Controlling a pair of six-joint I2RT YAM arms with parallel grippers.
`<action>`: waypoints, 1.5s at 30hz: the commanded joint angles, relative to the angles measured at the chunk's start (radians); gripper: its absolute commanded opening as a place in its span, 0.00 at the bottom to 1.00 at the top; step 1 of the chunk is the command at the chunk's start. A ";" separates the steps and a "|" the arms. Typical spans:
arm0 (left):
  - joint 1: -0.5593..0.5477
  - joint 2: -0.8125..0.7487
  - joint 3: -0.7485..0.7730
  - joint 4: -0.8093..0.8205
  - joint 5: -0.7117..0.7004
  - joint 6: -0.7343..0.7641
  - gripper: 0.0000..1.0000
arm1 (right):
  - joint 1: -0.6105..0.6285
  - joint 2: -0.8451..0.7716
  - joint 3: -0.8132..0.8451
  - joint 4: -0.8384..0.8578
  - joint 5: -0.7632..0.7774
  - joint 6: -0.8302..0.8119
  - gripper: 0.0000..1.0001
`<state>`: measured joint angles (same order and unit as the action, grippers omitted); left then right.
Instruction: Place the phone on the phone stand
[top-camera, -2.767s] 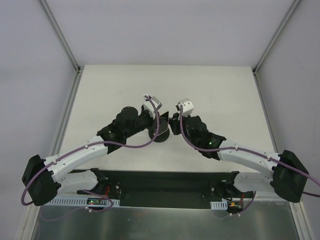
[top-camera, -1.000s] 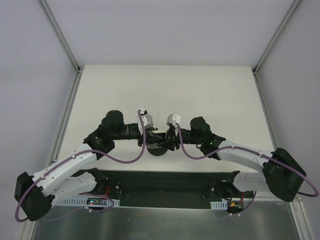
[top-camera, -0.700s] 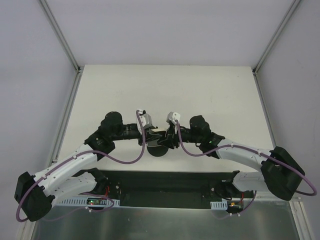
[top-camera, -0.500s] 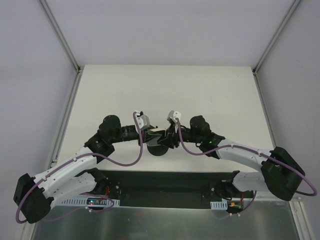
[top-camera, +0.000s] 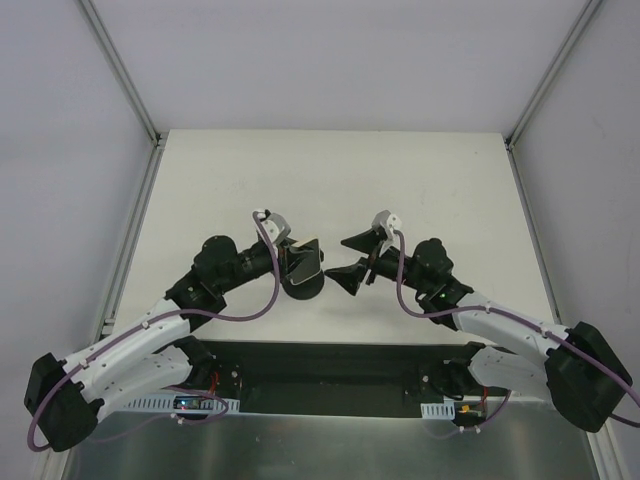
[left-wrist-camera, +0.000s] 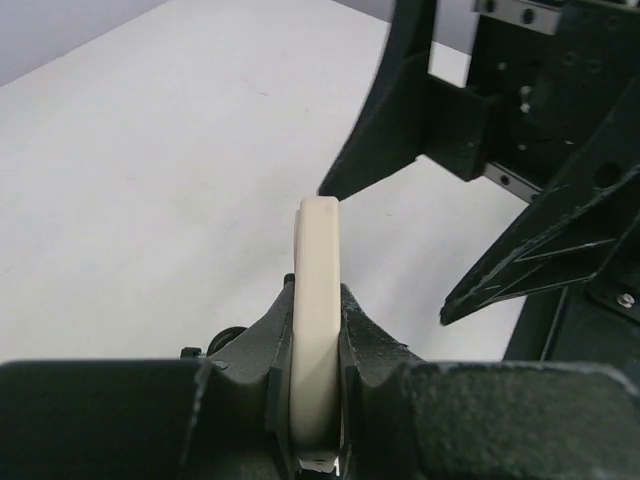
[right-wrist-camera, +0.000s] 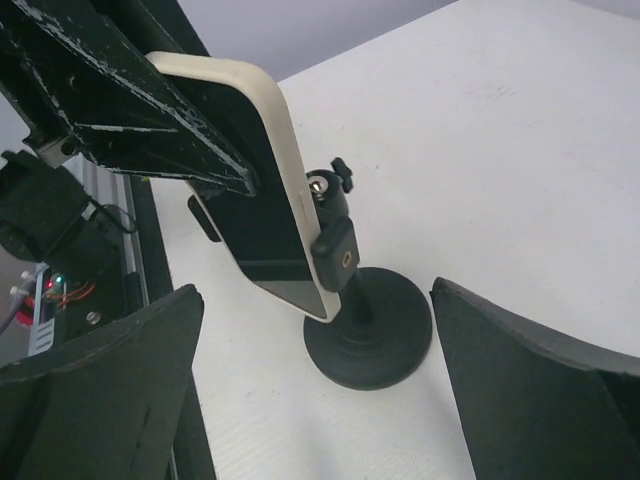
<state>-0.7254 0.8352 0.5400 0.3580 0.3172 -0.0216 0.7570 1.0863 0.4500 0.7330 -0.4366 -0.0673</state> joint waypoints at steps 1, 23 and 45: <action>0.004 -0.062 0.067 -0.100 -0.234 -0.040 0.00 | -0.019 -0.038 -0.028 0.097 0.099 0.032 1.00; 1.017 0.099 0.228 -0.007 0.296 -0.002 0.00 | -0.038 -0.008 -0.040 0.155 0.050 0.050 1.00; 1.282 0.309 0.421 -0.262 0.362 0.204 0.00 | -0.038 -0.037 -0.073 0.218 0.022 0.061 1.00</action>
<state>0.5392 1.2057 0.9607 0.0044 0.7238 0.1219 0.7235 1.0729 0.3779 0.8696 -0.3832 -0.0185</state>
